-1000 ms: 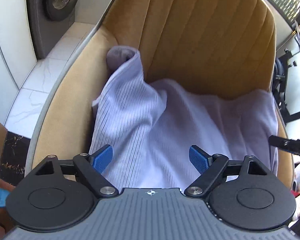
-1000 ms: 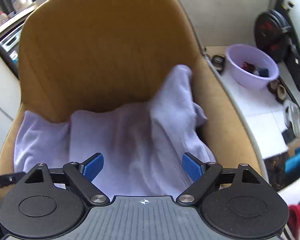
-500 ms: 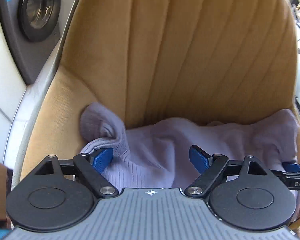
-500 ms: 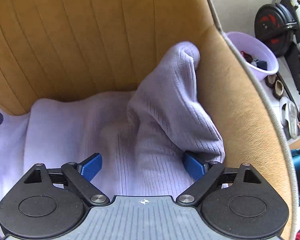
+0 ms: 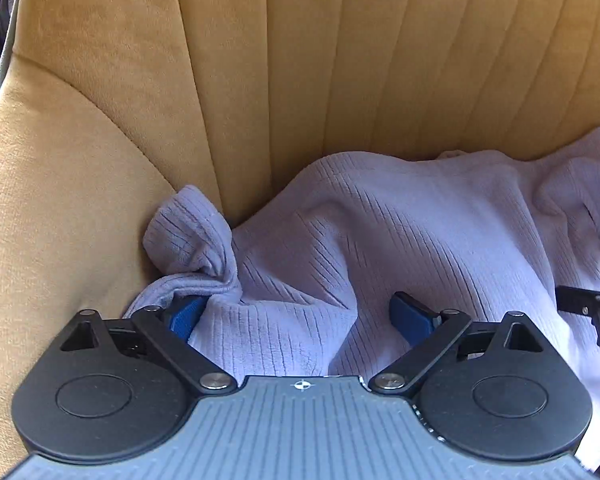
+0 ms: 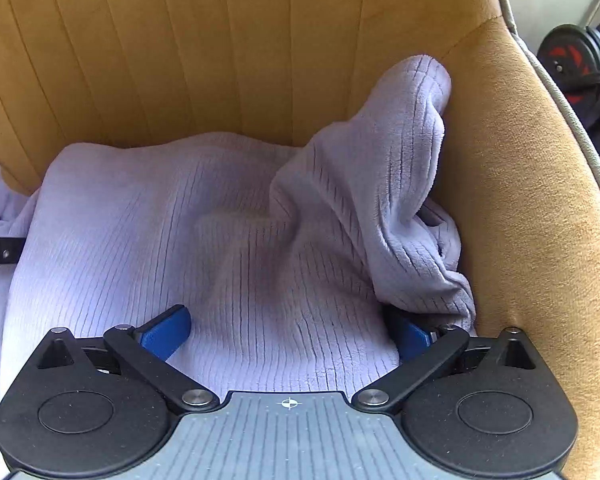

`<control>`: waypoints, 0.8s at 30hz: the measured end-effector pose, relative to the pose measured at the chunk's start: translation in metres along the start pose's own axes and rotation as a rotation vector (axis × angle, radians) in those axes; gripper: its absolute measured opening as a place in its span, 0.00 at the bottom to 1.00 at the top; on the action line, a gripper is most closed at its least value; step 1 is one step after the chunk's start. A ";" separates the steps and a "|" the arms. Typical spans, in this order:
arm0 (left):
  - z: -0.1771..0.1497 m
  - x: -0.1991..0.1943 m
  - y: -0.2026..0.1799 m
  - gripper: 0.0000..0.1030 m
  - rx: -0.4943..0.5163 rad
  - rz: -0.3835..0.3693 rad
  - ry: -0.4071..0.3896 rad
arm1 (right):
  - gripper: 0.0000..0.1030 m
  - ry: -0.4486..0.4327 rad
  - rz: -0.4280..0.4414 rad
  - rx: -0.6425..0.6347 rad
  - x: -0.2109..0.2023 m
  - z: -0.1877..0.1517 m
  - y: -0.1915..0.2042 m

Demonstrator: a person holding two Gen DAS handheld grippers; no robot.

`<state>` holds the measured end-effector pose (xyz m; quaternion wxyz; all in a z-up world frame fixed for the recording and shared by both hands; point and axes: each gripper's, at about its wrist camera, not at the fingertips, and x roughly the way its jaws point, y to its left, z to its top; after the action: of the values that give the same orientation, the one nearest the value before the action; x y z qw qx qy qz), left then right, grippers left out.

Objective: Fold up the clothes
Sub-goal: 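Press and smooth the cardigan on the stack with both grippers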

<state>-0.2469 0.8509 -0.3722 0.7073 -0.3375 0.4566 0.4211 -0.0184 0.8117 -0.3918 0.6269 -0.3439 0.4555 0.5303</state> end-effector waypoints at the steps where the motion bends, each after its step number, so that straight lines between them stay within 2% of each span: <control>1: -0.001 -0.003 -0.002 0.93 0.006 0.007 -0.002 | 0.99 -0.002 0.002 -0.002 -0.002 0.001 0.001; 4: -0.007 -0.023 -0.009 0.86 0.014 0.032 -0.044 | 0.96 -0.052 0.012 0.011 -0.018 0.001 0.002; 6: -0.014 -0.047 -0.011 0.86 -0.010 0.041 -0.079 | 0.95 -0.114 0.027 0.052 -0.039 -0.004 -0.002; 8: -0.024 -0.071 -0.007 0.86 -0.083 0.008 -0.086 | 0.95 -0.169 0.034 0.078 -0.060 -0.015 -0.004; 10: -0.039 -0.093 -0.002 0.86 -0.154 -0.060 -0.084 | 0.95 -0.195 0.042 0.078 -0.076 -0.030 -0.001; 11: -0.045 -0.100 -0.001 0.86 -0.173 -0.085 -0.079 | 0.96 -0.194 0.047 0.071 -0.081 -0.039 0.001; 13: -0.054 -0.104 -0.005 0.87 -0.162 -0.090 -0.058 | 0.96 -0.170 0.054 0.042 -0.085 -0.054 0.007; 16: -0.069 -0.091 -0.026 0.89 -0.070 -0.052 -0.043 | 0.96 -0.109 0.042 0.000 -0.075 -0.073 0.019; 17: -0.073 -0.085 -0.029 0.93 -0.040 -0.040 -0.038 | 0.96 -0.099 0.022 -0.024 -0.068 -0.077 0.023; 18: -0.075 -0.079 -0.029 0.95 -0.016 -0.030 -0.030 | 0.99 -0.089 0.001 -0.048 -0.060 -0.080 0.027; 21: -0.079 -0.056 -0.026 0.99 0.010 0.000 -0.002 | 0.99 -0.055 -0.059 -0.112 -0.035 -0.082 0.038; 24: -0.078 -0.051 -0.024 0.99 0.008 0.013 -0.003 | 0.99 -0.028 -0.084 -0.091 -0.023 -0.075 0.041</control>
<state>-0.2646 0.7590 -0.3497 0.7066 -0.3312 0.4595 0.4242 -0.0750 0.7436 -0.3939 0.6384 -0.3836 0.4073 0.5286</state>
